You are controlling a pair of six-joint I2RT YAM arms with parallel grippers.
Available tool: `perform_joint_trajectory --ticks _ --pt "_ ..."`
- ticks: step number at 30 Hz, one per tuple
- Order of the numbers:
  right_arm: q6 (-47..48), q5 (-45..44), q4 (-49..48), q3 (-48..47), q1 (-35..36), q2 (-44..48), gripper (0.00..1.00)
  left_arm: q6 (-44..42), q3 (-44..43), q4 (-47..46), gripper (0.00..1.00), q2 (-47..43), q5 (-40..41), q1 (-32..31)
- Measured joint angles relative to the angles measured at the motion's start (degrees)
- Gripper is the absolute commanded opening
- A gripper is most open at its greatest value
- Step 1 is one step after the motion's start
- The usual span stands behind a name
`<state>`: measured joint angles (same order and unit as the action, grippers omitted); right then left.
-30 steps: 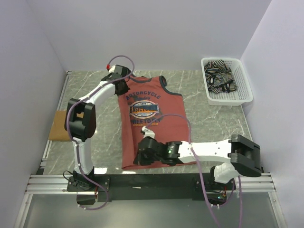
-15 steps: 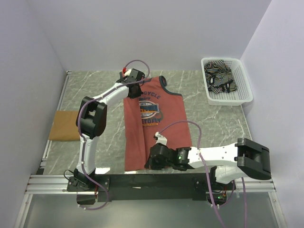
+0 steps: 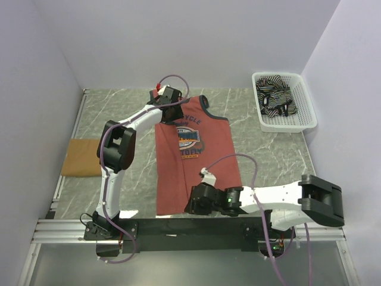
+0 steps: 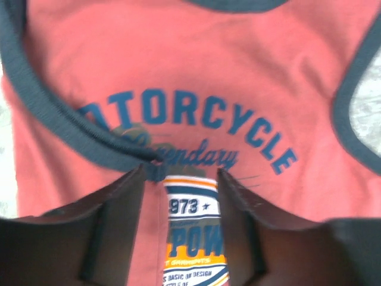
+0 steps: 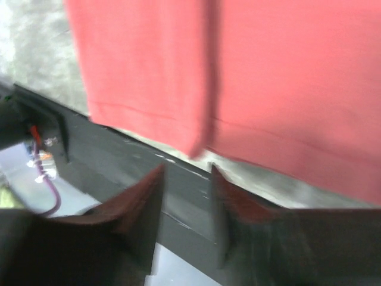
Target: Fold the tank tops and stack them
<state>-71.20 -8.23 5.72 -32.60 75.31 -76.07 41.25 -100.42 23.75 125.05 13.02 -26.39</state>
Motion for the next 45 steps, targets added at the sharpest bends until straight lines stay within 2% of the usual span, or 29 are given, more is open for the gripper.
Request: perform_joint_trajectory --ticks 2,3,5,6,8,9,11,12,17,23,31,34,37,38,40,41,45 --pt "-0.8 -1.7 3.2 0.9 0.4 2.7 0.5 -0.3 0.1 -1.3 0.63 -0.1 -0.4 0.1" --pt "-1.0 -2.8 5.2 1.0 0.6 4.5 0.5 -0.3 0.5 -2.1 0.59 -0.5 -0.6 0.2" --pt "-0.9 -4.7 8.1 0.4 1.2 7.1 0.5 -0.1 2.1 -3.2 0.49 -1.9 -0.7 0.5" --pt "-0.7 -5.9 9.8 -0.8 1.4 7.4 0.5 0.3 2.8 -3.1 0.38 -2.8 -0.7 0.7" --pt "0.8 -7.7 12.6 -4.6 1.8 5.9 0.5 1.5 4.1 -2.6 0.27 -4.7 -0.7 1.4" --pt "1.8 -8.7 13.9 -7.5 1.8 4.0 0.5 2.2 4.3 -2.4 0.17 -5.6 -0.6 1.9" --pt "4.1 -10.3 14.8 -13.6 2.0 -0.8 0.5 3.4 4.4 -1.9 0.11 -6.5 0.2 2.9" --pt "5.3 -10.8 15.0 -16.5 2.0 -3.5 0.5 3.7 4.4 -1.8 0.05 -6.6 0.5 3.3" --pt "11.4 -12.6 15.4 -27.3 2.1 -16.8 0.49 5.1 4.6 -0.1 0.0 -5.0 0.6 5.5" --pt "16.8 -13.0 16.3 -32.7 2.6 -29.4 0.49 4.6 5.5 0.3 0.01 0.2 0.1 7.2" --pt "20.7 -13.0 17.5 -45.2 6.6 -38.9 0.48 3.3 4.9 -0.5 0.01 1.7 -1.3 9.2" --pt "21.5 -11.3 16.5 -49.5 7.1 -41.9 0.48 2.1 3.1 0.3 0.05 2.7 -2.1 10.3" --pt "22.0 -9.3 15.4 -51.9 7.1 -43.4 0.48 0.3 0.9 1.3 0.15 3.9 -2.9 11.8" --pt "22.3 -8.3 14.7 -52.4 7.0 -43.6 0.48 -0.4 -0.2 1.6 0.22 4.4 -3.3 12.3" --pt "22.9 -7.1 13.3 -52.6 6.6 -43.6 0.5 -1.8 -2.4 2.0 0.29 5.6 -4.1 13.2" --pt "23.1 -6.7 12.3 -52.6 6.5 -43.6 0.52 -2.5 -3.4 2.0 0.38 6.1 -4.4 13.7" --pt "24.0 -6.2 8.4 -48.0 5.6 -39.6 0.6 -4.5 -4.7 1.8 0.57 6.4 -6.8 14.8"
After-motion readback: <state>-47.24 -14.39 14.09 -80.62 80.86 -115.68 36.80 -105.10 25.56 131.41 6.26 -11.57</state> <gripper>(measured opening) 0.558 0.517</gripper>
